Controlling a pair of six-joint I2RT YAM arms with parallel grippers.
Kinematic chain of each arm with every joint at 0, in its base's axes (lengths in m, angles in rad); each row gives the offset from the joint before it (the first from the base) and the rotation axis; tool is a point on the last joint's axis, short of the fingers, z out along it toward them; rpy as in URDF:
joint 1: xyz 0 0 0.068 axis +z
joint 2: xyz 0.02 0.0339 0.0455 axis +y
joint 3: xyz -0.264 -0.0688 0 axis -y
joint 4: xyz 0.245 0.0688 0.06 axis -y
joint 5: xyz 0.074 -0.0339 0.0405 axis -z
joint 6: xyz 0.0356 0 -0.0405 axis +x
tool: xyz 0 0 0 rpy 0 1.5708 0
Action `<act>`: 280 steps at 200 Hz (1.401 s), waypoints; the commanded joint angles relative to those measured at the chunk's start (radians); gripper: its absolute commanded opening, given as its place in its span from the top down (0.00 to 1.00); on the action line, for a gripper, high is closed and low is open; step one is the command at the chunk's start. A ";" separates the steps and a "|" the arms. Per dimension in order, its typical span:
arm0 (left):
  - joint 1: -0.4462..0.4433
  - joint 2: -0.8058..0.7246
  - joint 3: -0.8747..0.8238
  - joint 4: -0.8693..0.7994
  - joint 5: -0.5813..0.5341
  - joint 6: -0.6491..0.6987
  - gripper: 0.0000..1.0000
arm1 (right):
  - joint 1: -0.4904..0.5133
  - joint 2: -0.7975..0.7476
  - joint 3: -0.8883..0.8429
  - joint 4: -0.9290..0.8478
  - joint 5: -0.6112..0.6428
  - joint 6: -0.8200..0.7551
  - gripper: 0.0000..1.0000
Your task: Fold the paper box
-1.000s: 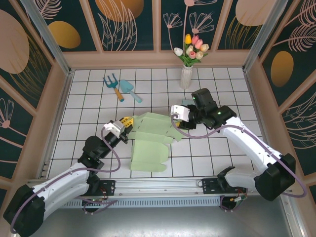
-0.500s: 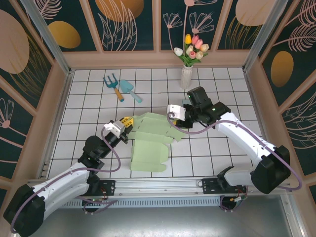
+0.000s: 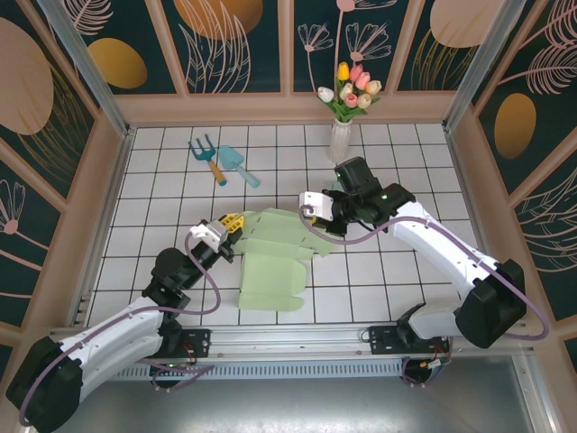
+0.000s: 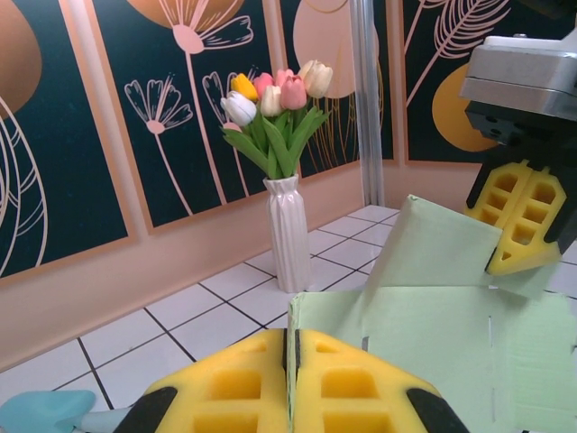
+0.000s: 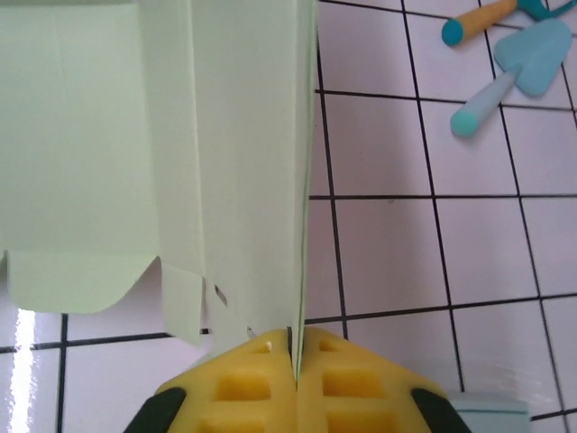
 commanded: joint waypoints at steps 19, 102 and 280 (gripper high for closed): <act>-0.003 -0.027 0.041 -0.002 -0.081 -0.100 0.76 | 0.007 0.011 0.072 -0.080 0.065 0.010 1.00; -0.003 0.016 0.484 -0.669 -0.078 -0.879 0.72 | 0.001 0.072 0.182 -0.144 0.210 0.052 1.00; -0.122 0.330 0.511 -0.475 -0.017 -0.981 0.85 | -0.035 0.037 0.101 -0.098 0.120 0.025 1.00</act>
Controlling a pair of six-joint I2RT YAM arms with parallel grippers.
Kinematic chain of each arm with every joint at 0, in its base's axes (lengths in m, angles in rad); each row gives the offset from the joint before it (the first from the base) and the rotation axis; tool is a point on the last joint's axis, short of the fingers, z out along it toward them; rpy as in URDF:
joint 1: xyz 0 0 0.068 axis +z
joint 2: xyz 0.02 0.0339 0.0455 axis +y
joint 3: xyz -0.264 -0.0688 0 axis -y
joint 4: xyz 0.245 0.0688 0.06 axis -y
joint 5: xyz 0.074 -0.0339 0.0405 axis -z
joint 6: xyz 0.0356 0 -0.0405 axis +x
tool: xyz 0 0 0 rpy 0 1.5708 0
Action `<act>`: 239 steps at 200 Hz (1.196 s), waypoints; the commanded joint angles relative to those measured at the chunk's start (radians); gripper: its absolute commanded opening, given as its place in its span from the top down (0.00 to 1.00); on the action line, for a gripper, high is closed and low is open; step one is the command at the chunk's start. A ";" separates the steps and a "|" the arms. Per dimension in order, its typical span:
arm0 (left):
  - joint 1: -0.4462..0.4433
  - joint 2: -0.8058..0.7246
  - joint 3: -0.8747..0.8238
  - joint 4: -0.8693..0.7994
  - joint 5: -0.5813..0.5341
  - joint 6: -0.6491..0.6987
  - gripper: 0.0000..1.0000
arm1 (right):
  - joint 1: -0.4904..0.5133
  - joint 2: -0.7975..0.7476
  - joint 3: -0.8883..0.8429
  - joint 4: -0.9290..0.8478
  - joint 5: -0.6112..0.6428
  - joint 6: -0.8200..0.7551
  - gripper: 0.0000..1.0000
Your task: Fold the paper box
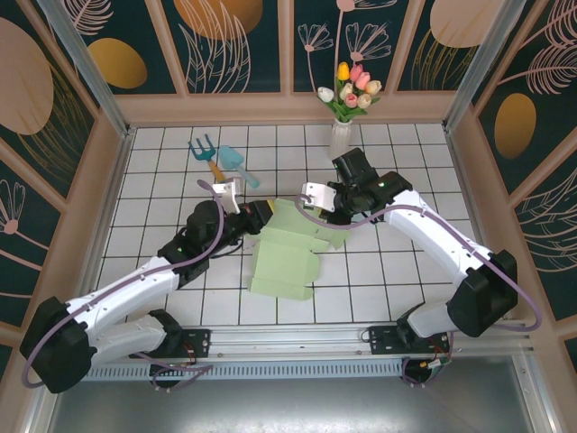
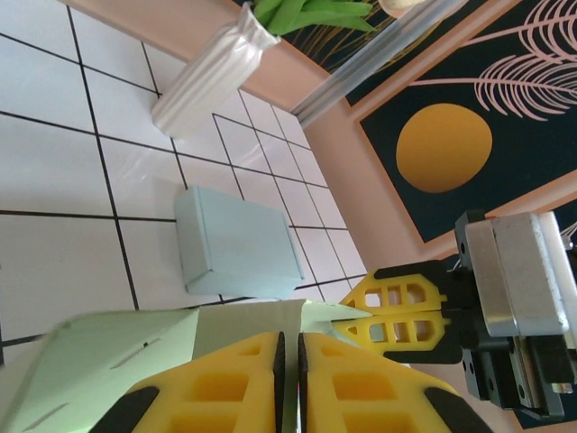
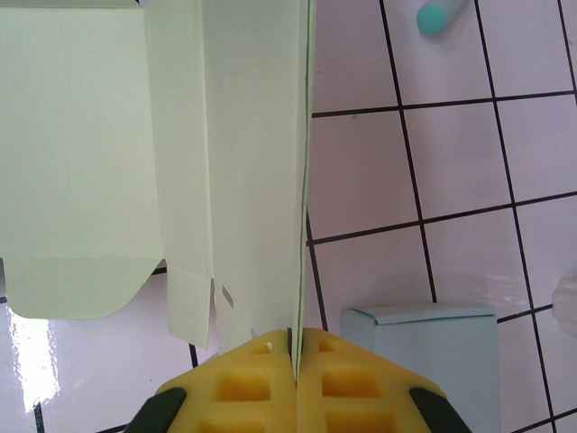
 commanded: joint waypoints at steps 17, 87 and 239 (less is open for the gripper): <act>-0.042 0.052 0.053 0.071 -0.006 -0.020 0.85 | -0.008 -0.041 -0.011 0.025 -0.071 -0.009 1.00; -0.041 0.079 0.093 0.020 -0.083 0.094 0.80 | -0.012 -0.092 -0.097 0.052 -0.087 -0.037 1.00; -0.040 0.121 -0.249 0.182 -0.148 0.193 0.55 | -0.145 0.450 0.225 -0.195 -0.106 -0.190 1.00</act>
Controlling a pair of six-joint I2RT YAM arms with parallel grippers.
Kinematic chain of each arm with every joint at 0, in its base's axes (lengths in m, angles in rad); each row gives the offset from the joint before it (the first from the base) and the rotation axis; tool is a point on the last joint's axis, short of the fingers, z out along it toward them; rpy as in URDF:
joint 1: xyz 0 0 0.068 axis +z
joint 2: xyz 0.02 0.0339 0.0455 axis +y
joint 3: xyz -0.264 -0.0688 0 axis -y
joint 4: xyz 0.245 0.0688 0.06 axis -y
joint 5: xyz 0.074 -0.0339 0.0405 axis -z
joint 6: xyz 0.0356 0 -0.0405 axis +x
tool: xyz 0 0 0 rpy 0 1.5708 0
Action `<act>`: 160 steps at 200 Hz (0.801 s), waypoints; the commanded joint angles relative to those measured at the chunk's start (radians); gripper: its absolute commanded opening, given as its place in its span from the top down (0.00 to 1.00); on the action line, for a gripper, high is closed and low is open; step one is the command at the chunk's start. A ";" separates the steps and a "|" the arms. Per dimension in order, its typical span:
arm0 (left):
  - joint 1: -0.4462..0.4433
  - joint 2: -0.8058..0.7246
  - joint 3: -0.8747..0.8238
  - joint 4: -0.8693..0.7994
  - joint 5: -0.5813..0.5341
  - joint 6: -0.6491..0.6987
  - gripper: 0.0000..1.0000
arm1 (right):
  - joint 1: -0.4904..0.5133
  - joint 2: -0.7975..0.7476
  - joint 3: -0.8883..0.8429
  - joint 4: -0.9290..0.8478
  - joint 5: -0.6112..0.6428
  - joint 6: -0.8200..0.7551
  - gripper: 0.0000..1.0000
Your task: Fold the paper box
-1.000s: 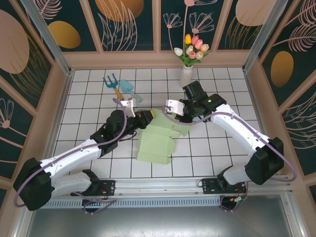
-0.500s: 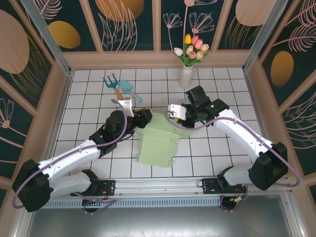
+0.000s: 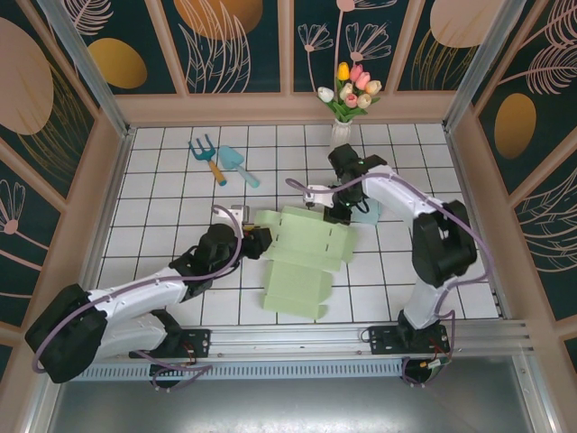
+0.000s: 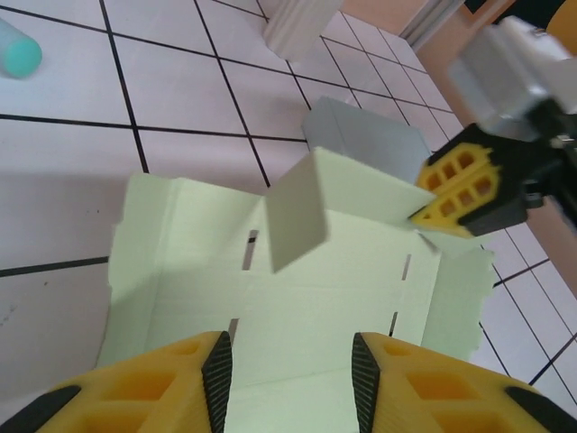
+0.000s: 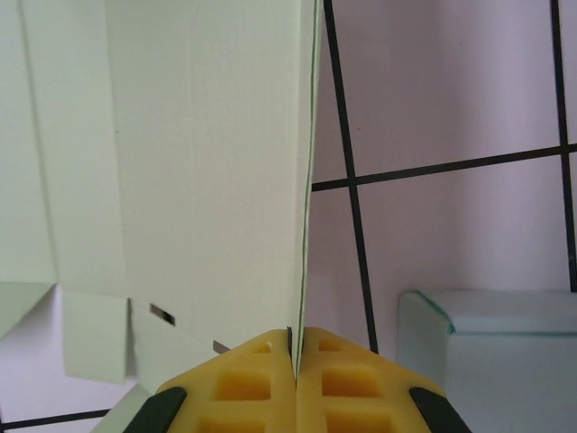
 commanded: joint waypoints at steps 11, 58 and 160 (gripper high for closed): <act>0.002 0.098 -0.026 0.088 -0.001 -0.022 0.53 | -0.010 0.092 0.123 -0.104 -0.020 -0.060 1.00; 0.001 0.230 -0.033 0.077 -0.047 -0.094 0.61 | -0.018 0.134 0.170 -0.112 0.001 -0.069 1.00; -0.019 0.309 0.041 0.112 0.022 -0.123 0.68 | -0.017 0.125 0.105 -0.048 0.004 -0.029 1.00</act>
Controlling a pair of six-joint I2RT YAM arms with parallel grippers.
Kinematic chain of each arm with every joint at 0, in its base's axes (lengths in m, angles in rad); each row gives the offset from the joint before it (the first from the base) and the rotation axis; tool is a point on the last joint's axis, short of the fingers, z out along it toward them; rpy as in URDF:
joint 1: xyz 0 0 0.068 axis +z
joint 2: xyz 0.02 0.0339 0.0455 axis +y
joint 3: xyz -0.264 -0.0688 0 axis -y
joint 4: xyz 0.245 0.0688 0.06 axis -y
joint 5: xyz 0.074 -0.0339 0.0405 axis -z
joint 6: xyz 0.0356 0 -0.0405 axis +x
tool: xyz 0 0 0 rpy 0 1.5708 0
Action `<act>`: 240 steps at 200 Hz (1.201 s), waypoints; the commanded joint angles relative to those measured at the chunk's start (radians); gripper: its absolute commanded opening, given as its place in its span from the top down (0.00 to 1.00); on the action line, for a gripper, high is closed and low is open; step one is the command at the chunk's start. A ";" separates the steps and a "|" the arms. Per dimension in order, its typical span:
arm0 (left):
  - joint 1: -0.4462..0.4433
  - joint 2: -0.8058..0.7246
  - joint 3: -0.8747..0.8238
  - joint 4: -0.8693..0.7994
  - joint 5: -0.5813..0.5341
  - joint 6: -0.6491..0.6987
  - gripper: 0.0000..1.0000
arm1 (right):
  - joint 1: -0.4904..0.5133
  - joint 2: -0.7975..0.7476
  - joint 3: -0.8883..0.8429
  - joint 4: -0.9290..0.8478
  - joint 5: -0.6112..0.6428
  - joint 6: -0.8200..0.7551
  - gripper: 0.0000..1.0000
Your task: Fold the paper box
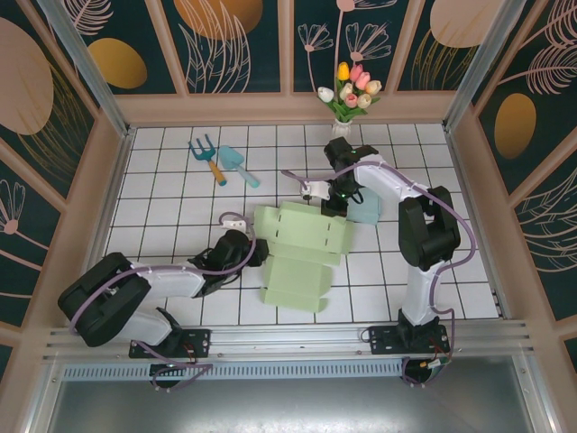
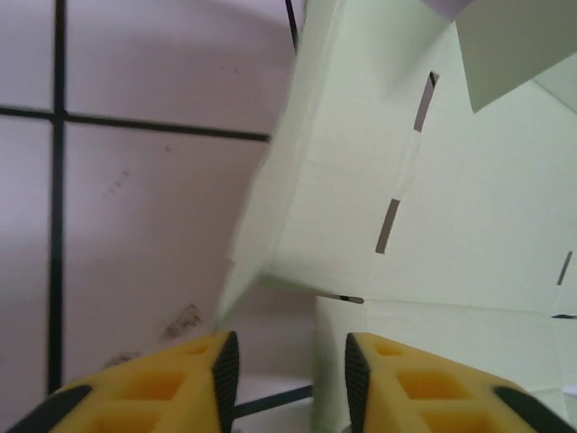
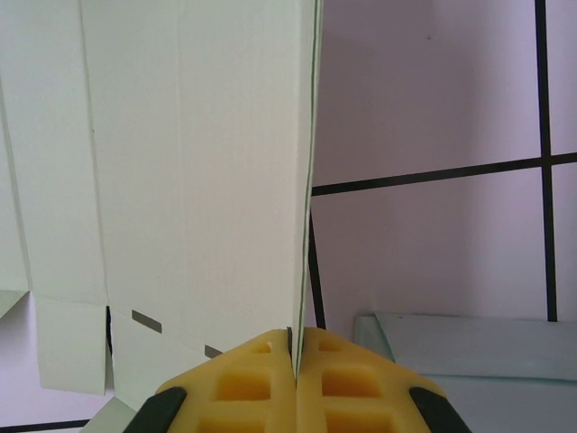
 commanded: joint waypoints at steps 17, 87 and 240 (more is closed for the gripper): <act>-0.057 0.049 0.140 0.029 0.076 -0.008 0.74 | 0.003 -0.003 -0.037 0.009 0.004 0.006 1.00; -0.134 0.238 0.262 0.051 0.076 0.000 0.75 | 0.002 -0.057 -0.091 0.067 -0.032 -0.008 1.00; -0.135 -0.962 -0.242 -0.261 -0.410 0.197 0.56 | 0.204 -0.446 -0.417 0.416 0.282 -0.068 1.00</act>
